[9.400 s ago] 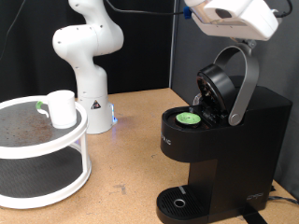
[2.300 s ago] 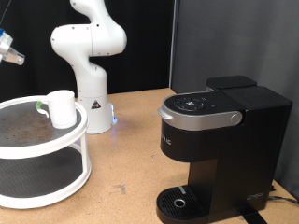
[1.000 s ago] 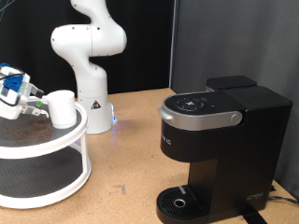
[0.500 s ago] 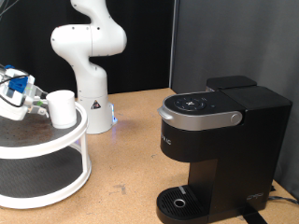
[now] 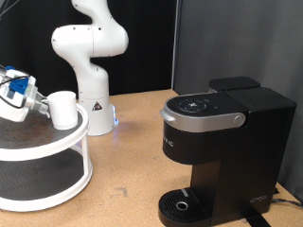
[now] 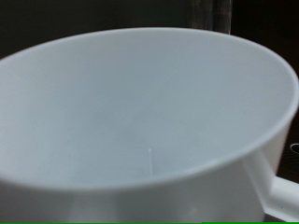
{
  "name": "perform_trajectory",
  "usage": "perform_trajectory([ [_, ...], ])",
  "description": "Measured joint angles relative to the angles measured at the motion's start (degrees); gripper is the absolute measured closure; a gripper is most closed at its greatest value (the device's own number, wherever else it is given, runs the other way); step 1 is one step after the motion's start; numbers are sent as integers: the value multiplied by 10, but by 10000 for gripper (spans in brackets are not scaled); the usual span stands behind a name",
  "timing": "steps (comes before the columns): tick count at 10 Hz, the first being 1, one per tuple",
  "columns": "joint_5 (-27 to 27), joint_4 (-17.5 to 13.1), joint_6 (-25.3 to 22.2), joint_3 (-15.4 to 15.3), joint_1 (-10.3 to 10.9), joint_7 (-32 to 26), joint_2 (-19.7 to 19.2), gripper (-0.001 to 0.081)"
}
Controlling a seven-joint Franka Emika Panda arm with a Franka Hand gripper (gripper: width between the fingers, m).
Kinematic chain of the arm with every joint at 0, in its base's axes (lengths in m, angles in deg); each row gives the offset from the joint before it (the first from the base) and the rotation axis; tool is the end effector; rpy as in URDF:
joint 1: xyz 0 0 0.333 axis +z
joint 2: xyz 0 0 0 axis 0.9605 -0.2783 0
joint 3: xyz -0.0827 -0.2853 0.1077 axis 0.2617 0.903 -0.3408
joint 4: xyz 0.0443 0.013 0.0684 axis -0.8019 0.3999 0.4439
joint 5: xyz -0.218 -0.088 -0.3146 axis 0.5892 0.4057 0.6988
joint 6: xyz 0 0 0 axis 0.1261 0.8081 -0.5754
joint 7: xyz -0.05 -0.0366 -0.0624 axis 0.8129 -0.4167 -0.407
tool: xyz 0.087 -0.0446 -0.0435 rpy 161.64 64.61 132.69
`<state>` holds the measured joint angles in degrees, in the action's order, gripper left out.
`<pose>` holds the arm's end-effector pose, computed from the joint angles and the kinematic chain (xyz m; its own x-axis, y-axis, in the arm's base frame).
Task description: Make a cup of coffee with the keurig machine
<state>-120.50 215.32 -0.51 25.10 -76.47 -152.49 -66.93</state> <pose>0.2559 -0.2689 0.2896 0.7831 0.2466 0.5709 0.6157 -0.4367 -0.6559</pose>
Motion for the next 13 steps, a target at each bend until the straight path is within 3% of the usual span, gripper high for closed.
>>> perform_trajectory([
  [1, -1, 0, -3, 0, 0, 0, 0, 559],
  [2, -4, -2, -12, 0, 0, 0, 0, 731],
  [6, -28, -20, -54, -2, -2, 30, 19, 738],
  [10, -81, -18, 25, -68, 7, 142, 75, 738],
  [13, -89, -28, 20, -85, 20, 173, 71, 738],
])
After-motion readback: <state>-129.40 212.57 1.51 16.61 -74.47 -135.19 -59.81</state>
